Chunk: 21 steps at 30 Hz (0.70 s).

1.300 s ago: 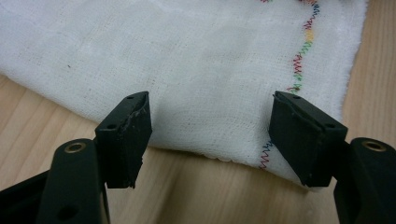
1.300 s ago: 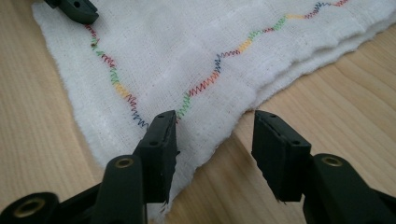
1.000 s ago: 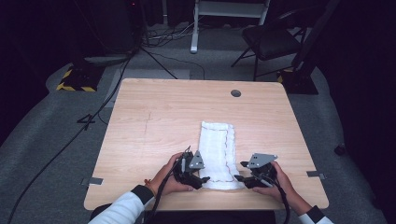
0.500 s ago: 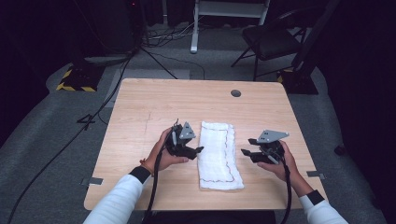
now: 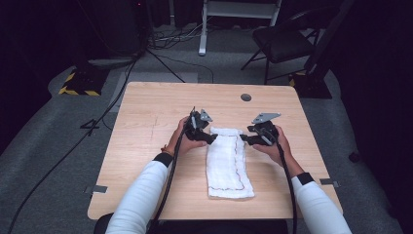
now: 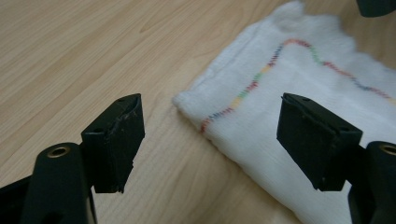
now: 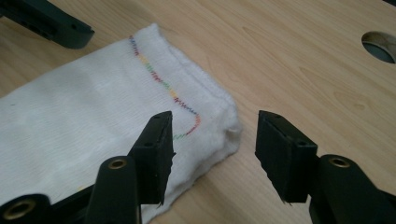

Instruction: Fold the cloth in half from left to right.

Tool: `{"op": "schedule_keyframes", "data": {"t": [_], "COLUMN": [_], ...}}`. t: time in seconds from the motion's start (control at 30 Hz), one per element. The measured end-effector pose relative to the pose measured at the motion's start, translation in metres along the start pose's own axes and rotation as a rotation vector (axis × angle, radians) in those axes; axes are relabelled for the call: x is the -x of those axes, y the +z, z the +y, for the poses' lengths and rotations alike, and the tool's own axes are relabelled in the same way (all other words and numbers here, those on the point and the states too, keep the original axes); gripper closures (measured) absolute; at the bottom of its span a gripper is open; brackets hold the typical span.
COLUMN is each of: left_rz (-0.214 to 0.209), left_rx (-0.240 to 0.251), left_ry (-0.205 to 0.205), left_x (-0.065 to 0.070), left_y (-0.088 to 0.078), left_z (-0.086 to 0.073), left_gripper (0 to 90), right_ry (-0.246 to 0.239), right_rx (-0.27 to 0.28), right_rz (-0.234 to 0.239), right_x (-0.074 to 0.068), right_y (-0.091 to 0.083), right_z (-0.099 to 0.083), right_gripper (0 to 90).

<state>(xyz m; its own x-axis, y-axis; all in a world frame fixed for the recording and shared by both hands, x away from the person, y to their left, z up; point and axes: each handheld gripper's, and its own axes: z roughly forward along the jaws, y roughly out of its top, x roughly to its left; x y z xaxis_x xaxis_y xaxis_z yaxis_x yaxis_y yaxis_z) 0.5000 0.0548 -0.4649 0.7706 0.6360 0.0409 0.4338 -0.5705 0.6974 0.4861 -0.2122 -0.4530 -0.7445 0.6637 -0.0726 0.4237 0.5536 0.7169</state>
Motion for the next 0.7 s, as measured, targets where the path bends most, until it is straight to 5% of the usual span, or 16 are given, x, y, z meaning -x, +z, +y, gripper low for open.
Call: {"op": "schedule_keyframes", "data": {"t": [0.37,0.7], "left_rz": [-0.02,-0.065], "left_rx": [-0.036,-0.049], "left_ry": [-0.094,-0.063], "left_x": [-0.017,-0.019], "left_y": [0.036,0.04], "left_z": [-0.003,-0.003], "left_gripper": [20.8,24.0], "right_ry": [0.067,0.114], "right_rx": [-0.05,-0.067], "right_rz": [-0.01,0.046], "right_x": [0.018,0.023], "right_y": [0.04,0.053], "right_z": [0.001,-0.001], "right_gripper": [47.2,56.6]}}
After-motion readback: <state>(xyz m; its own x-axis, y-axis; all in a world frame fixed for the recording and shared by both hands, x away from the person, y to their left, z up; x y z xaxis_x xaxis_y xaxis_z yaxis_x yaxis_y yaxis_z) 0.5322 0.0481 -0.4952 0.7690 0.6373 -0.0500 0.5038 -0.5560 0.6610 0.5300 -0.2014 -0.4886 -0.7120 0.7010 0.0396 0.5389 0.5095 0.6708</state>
